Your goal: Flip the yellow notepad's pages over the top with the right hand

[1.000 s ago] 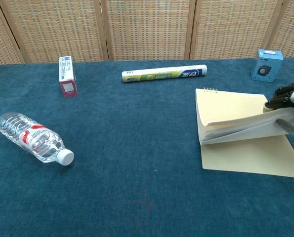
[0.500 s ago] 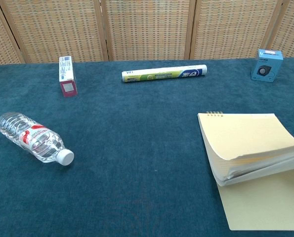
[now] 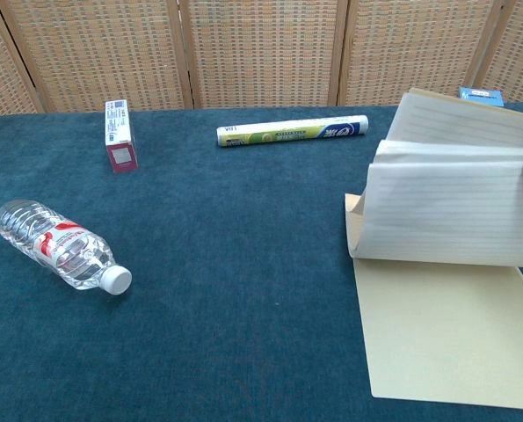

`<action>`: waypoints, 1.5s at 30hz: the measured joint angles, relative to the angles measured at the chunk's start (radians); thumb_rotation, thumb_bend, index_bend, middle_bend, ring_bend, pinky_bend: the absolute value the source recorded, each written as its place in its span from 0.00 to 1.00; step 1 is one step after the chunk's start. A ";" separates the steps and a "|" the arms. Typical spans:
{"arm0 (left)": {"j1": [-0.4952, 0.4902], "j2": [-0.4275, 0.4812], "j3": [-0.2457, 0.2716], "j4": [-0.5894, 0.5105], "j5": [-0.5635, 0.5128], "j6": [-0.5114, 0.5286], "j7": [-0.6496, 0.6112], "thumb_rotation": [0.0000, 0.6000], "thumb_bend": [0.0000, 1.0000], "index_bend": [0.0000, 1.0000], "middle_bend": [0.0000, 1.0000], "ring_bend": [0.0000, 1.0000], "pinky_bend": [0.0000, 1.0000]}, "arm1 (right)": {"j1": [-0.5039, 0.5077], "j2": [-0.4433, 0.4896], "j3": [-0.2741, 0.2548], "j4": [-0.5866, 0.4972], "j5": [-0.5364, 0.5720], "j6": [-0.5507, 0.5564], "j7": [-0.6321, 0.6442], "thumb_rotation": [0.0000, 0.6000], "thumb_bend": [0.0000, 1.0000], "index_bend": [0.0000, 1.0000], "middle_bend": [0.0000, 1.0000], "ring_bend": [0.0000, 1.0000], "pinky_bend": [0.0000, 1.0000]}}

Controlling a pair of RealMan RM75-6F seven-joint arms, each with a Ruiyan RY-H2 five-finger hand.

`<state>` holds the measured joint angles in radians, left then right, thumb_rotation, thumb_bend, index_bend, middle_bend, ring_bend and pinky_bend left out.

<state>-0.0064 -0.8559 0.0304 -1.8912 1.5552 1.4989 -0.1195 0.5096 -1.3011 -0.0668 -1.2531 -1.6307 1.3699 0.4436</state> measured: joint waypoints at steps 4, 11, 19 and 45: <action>-0.013 0.003 -0.008 -0.002 -0.029 -0.025 -0.002 1.00 0.00 0.00 0.00 0.00 0.00 | 0.053 0.032 0.073 -0.055 0.133 -0.147 0.005 1.00 0.66 0.68 0.65 0.45 0.56; -0.047 0.007 -0.029 -0.013 -0.100 -0.091 0.009 1.00 0.00 0.00 0.00 0.00 0.00 | 0.138 0.039 0.169 -0.049 0.297 -0.356 -0.046 1.00 0.66 0.68 0.65 0.45 0.56; -0.082 0.004 -0.050 -0.022 -0.178 -0.152 0.042 1.00 0.00 0.00 0.00 0.00 0.00 | 0.222 0.010 0.246 0.049 0.425 -0.528 -0.123 1.00 0.66 0.68 0.65 0.45 0.56; -0.113 -0.039 -0.075 -0.039 -0.284 -0.175 0.173 1.00 0.00 0.00 0.00 0.00 0.00 | 0.420 -0.244 0.395 0.620 0.727 -0.867 -0.241 1.00 0.66 0.68 0.65 0.45 0.57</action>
<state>-0.1193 -0.8953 -0.0447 -1.9300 1.2716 1.3239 0.0538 0.9291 -1.5450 0.3277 -0.6327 -0.9038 0.5034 0.2023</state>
